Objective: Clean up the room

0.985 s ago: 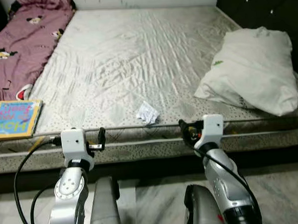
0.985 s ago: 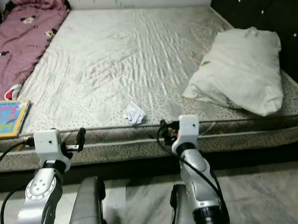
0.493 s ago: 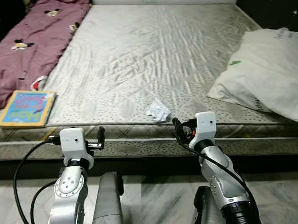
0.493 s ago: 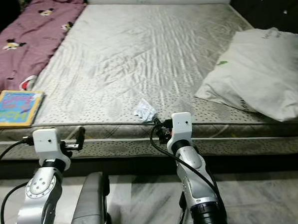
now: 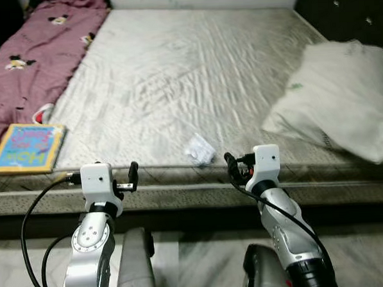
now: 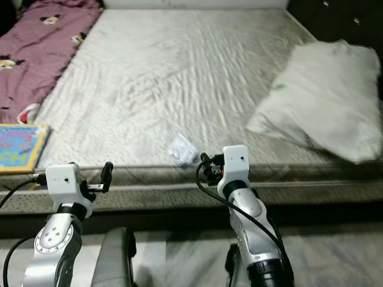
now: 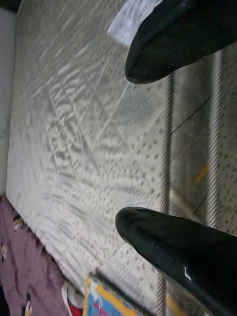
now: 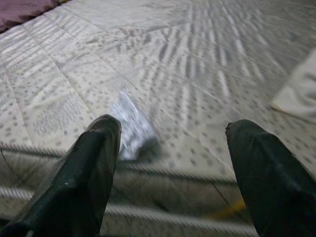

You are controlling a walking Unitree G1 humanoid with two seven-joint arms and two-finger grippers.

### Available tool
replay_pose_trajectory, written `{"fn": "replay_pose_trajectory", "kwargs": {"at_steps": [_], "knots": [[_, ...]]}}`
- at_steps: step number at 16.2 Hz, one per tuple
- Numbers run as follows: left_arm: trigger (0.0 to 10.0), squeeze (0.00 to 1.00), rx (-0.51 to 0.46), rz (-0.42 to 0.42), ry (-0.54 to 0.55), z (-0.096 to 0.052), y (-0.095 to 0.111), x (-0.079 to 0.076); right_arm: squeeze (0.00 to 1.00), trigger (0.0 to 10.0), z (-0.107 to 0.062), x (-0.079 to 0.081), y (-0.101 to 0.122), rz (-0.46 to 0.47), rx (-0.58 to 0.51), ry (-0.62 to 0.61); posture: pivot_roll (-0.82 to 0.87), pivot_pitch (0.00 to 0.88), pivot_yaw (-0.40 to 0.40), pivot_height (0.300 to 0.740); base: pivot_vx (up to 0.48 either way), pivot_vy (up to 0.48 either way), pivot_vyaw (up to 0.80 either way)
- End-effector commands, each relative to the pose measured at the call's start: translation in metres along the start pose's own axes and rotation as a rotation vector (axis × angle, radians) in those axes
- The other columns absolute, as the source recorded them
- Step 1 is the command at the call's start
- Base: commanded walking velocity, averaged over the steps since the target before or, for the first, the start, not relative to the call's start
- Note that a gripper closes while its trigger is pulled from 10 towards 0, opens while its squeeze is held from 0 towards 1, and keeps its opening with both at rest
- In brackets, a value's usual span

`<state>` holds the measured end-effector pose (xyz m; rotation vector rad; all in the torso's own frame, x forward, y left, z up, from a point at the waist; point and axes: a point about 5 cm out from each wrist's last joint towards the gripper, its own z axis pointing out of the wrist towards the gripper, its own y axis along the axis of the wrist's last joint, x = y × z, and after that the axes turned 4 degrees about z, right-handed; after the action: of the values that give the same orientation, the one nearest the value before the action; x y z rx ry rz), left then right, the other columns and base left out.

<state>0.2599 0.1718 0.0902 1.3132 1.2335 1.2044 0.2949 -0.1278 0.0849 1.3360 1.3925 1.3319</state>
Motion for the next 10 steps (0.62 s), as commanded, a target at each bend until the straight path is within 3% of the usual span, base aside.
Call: {"fn": "replay_pose_trajectory", "kwargs": {"at_steps": [1,4,10], "knots": [[10.0,0.00,0.023,-0.003,0.000,0.0001,-0.0035,0.0007,0.00,10.0,0.0006,0.0000,-0.0002,0.000,0.000,0.003,0.07,0.032,-0.030,0.534,0.401,0.000,0.00],[10.0,0.00,0.026,-0.002,-0.003,-0.0004,-0.0044,0.0000,0.00,10.0,0.0000,0.0003,-0.0004,-0.004,-0.002,0.004,0.07,0.027,-0.029,0.534,0.401,0.000,0.00],[10.0,0.00,0.032,0.005,-0.010,-0.0013,-0.0057,-0.0010,0.00,10.0,-0.0003,0.0023,-0.0021,-0.010,0.001,0.022,0.07,0.021,-0.031,0.534,0.000,0.000,0.08]]}}
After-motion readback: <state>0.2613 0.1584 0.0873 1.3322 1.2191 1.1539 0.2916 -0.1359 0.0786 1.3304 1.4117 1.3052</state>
